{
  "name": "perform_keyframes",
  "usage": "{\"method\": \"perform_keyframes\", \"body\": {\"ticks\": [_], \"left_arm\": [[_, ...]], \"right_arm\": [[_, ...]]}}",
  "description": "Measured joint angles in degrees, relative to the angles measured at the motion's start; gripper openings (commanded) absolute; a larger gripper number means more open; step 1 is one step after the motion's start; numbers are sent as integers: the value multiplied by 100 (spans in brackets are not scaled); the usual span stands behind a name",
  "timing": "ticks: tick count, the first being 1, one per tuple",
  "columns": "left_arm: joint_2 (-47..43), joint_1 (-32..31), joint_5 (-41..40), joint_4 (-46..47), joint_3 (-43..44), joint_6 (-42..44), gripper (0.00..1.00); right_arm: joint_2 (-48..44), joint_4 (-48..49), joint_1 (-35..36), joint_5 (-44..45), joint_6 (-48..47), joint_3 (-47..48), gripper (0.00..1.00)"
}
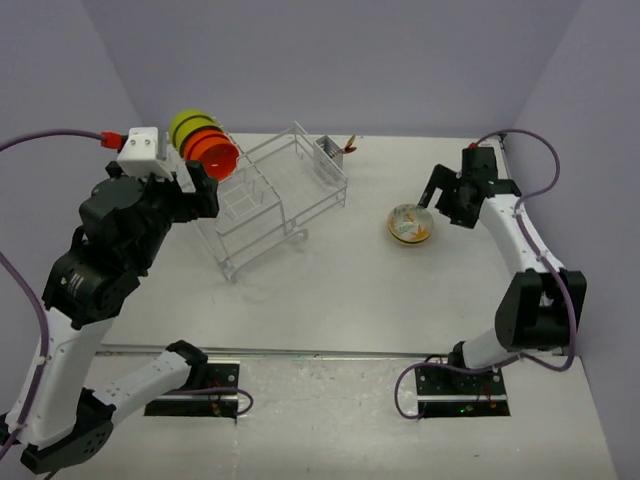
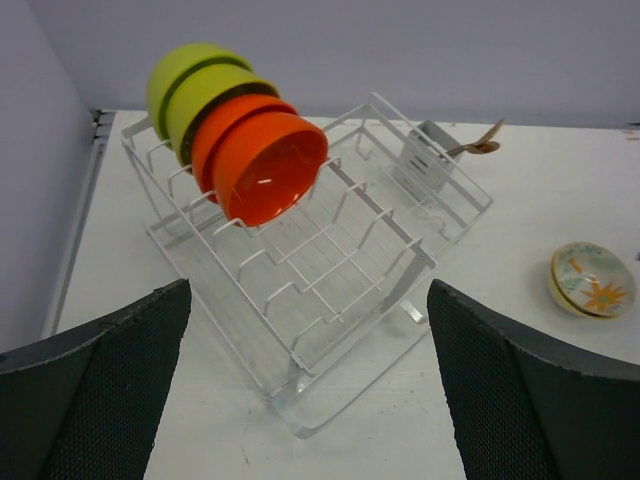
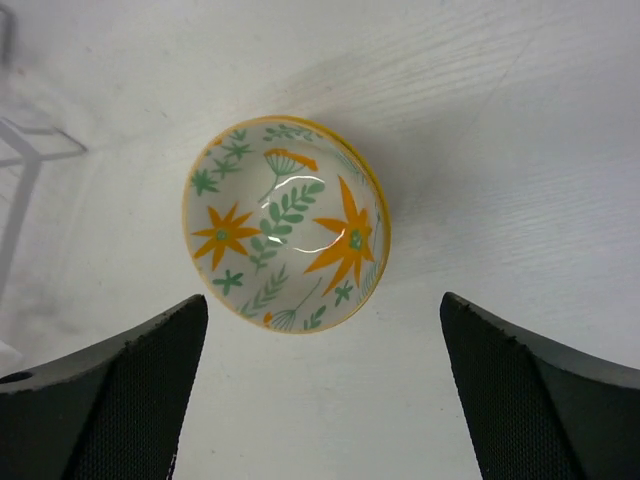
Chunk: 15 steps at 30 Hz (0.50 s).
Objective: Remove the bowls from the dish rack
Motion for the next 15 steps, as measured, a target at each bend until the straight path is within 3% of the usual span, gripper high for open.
{"method": "perform_keyframes", "body": {"ticks": [6, 10, 13, 14, 15], "left_arm": [[1097, -2, -1073, -116, 291, 109, 100], [2044, -2, -2111, -133, 616, 516, 100], [2465, -2, -2573, -92, 640, 885, 90], [2549, 0, -2660, 15, 614, 1080, 80], [2588, 2, -2739, 195, 542, 1283, 76]], "right_arm": [[-1690, -153, 0, 474, -33, 140, 99], [-3130, 116, 0, 363, -61, -280, 99], [-3963, 280, 4, 33, -63, -778, 99], [-4135, 293, 4, -79, -59, -911, 99], [-4288, 313, 7, -236, -52, -1051, 99]]}}
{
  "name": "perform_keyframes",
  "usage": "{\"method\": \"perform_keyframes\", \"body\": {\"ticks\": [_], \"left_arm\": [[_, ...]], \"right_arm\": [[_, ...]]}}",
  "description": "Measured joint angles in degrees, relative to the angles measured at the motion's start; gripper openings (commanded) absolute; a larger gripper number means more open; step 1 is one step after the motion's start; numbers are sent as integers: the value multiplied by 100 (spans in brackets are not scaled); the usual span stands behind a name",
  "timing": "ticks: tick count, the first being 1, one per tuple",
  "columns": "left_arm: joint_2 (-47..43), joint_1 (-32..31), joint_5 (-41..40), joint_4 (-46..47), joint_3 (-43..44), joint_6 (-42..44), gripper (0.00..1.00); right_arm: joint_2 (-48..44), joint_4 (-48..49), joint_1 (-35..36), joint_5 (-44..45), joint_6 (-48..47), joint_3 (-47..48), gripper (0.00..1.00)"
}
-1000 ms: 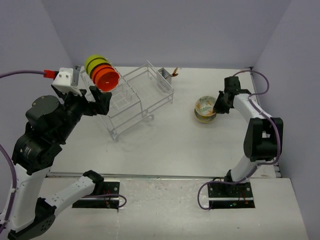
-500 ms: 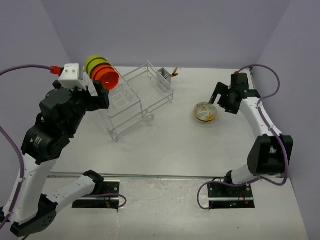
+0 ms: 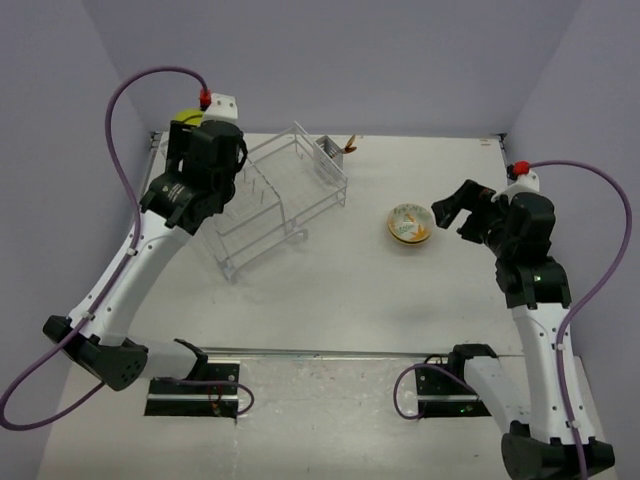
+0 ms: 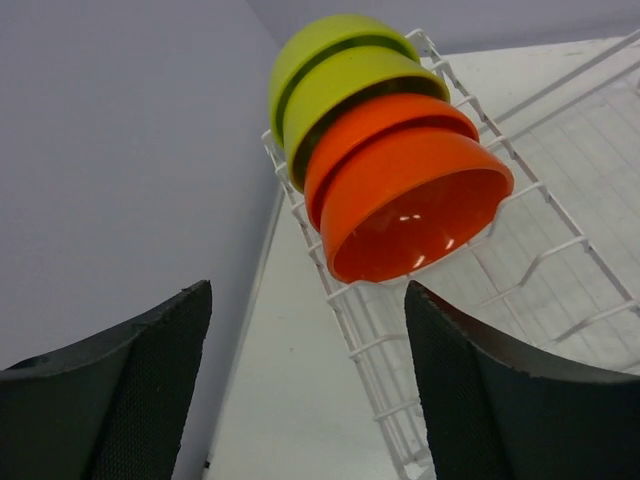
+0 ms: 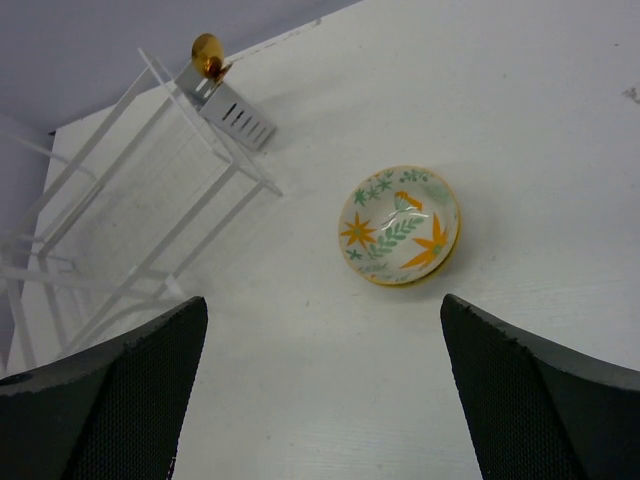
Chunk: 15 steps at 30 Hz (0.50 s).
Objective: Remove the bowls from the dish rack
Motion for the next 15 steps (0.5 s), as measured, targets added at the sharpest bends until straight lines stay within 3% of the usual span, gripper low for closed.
{"method": "perform_keyframes", "body": {"ticks": [4, 12, 15], "left_arm": [[144, 133, -96, 575, -85, 535, 71], [651, 459, 273, 1010, -273, 680, 69], [629, 481, 479, 1185, -496, 682, 61]], "right_arm": [[-170, 2, 0, -538, 13, -341, 99], [-629, 13, 0, -1029, 31, -654, 99], [-715, 28, 0, -1134, 35, -636, 99]]}}
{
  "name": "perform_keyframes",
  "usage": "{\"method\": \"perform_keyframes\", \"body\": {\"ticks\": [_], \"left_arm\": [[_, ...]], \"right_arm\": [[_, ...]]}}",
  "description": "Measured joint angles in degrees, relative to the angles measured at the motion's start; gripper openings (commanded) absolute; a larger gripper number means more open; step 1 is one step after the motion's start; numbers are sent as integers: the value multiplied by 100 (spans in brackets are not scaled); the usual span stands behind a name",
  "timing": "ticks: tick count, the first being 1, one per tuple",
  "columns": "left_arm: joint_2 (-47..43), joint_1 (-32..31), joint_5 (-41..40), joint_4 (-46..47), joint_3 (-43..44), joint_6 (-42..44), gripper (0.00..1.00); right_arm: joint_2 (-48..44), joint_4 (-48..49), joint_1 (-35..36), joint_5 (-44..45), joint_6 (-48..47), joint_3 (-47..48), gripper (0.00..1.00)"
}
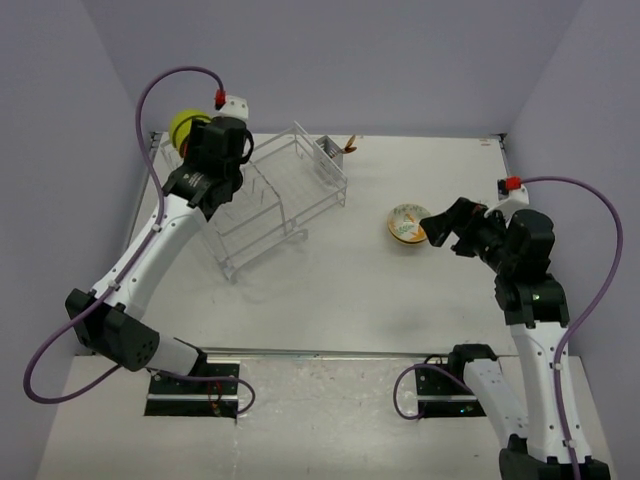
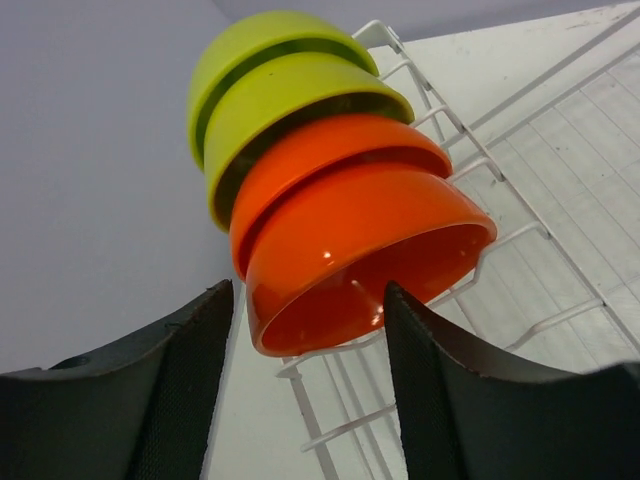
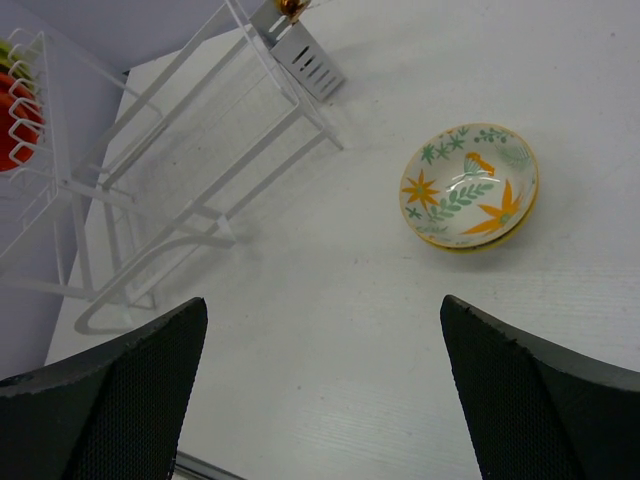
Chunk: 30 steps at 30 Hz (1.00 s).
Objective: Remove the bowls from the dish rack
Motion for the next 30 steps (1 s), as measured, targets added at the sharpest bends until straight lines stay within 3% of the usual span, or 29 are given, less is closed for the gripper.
{"method": "perform_keyframes", "body": {"ticks": [12, 16, 30], "left_arm": [[186, 457, -7, 225, -116, 46, 23], [170, 487, -28, 136, -116, 44, 0], [-496, 249, 450, 131, -114, -105, 0]], "right_arm": [[-120, 83, 17, -389, 103, 4, 99], [-334, 155, 26, -463, 168, 4, 99], [-579, 358, 26, -905, 496, 76, 99]]}}
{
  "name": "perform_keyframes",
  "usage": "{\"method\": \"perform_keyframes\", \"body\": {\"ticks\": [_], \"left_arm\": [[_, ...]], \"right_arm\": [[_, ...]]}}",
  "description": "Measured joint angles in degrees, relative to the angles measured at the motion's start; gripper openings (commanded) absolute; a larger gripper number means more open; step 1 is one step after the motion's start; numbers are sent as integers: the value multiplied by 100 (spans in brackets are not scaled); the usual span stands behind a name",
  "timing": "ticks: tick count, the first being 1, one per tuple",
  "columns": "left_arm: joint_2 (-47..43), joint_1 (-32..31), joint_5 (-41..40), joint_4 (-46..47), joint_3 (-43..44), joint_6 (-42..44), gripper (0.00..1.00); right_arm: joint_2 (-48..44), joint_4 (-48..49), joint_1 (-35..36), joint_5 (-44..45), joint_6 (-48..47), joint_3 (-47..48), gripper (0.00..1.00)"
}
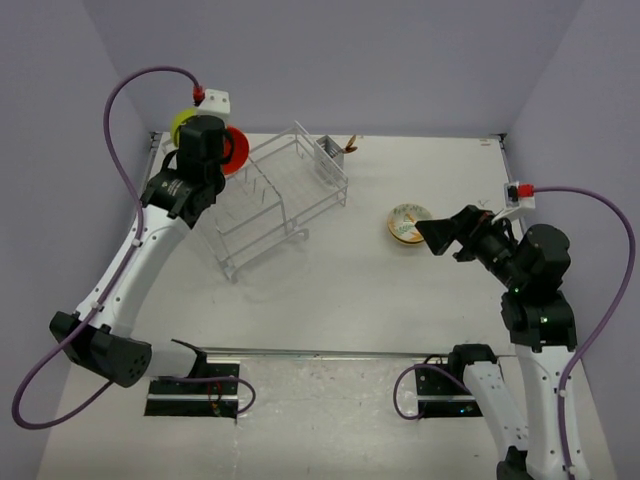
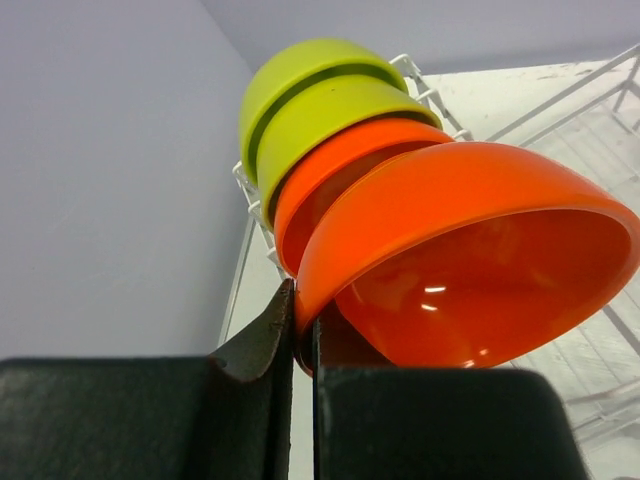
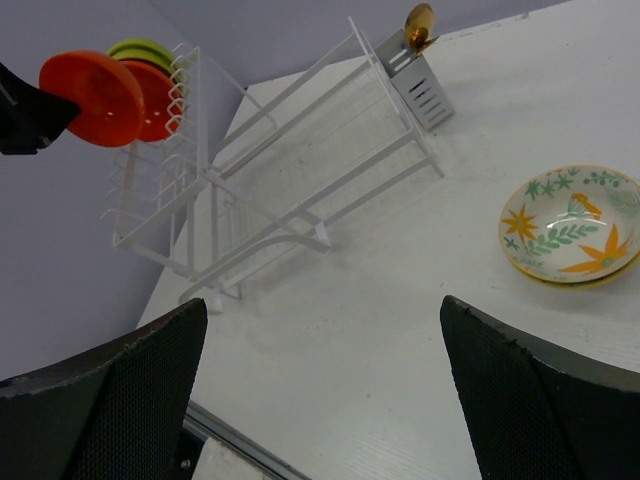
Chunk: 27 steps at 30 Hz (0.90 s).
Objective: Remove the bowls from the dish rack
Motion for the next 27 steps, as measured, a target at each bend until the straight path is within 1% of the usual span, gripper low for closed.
{"method": "perform_keyframes", "body": {"ticks": [2, 5, 7, 8, 11, 14, 17, 19, 20, 21, 22, 24, 25, 26, 27], "left_arm": [[-74, 7, 184, -37, 11, -79, 0], [-162, 9, 835, -232, 81, -372, 0], [-247, 9, 1493, -284, 83, -625, 0], [-299, 0, 1904, -278, 83, -774, 0], [-444, -190, 2857, -205, 92, -1176, 0], [-396, -776, 3294, -111, 225, -1416, 0], [-151, -1617, 3429, 83, 326, -1556, 0], [35, -2022, 3504, 149, 317, -1604, 0], [127, -2181, 3517, 168, 302, -1641, 0], [212, -2297, 3512, 186, 258, -1676, 0], [271, -2387, 3508, 203, 190, -1711, 0], [328, -2529, 3491, 214, 44, -1757, 0], [354, -2590, 3456, 264, -24, -1834, 0], [380, -2638, 3427, 348, -70, -1880, 0], [404, -2675, 3421, 415, -81, -1941, 0]], "right_arm": [[13, 70, 0, -103, 39, 7, 99], [101, 144, 114, -302, 94, 63, 99], [328, 103, 640, -157, 118, 269, 99], [490, 68, 1014, 15, 111, 435, 99], [1115, -39, 2347, 748, 39, 1091, 99], [1794, -149, 3314, 1635, -195, 1797, 99], [2389, -201, 3908, 2680, -472, 2247, 99], [2675, -238, 4166, 3375, -636, 2299, 98], [2793, -304, 4247, 3724, -708, 2297, 94], [2881, -363, 4301, 4009, -787, 2293, 87], [2962, -431, 4332, 4321, -831, 2291, 70], [3040, -501, 4352, 4789, -931, 2229, 42], [3040, -531, 4354, 4913, -957, 2146, 14], [3038, -535, 4391, 5001, -1001, 2050, 2], [3038, -588, 4441, 5222, -1001, 1939, 0]]}}
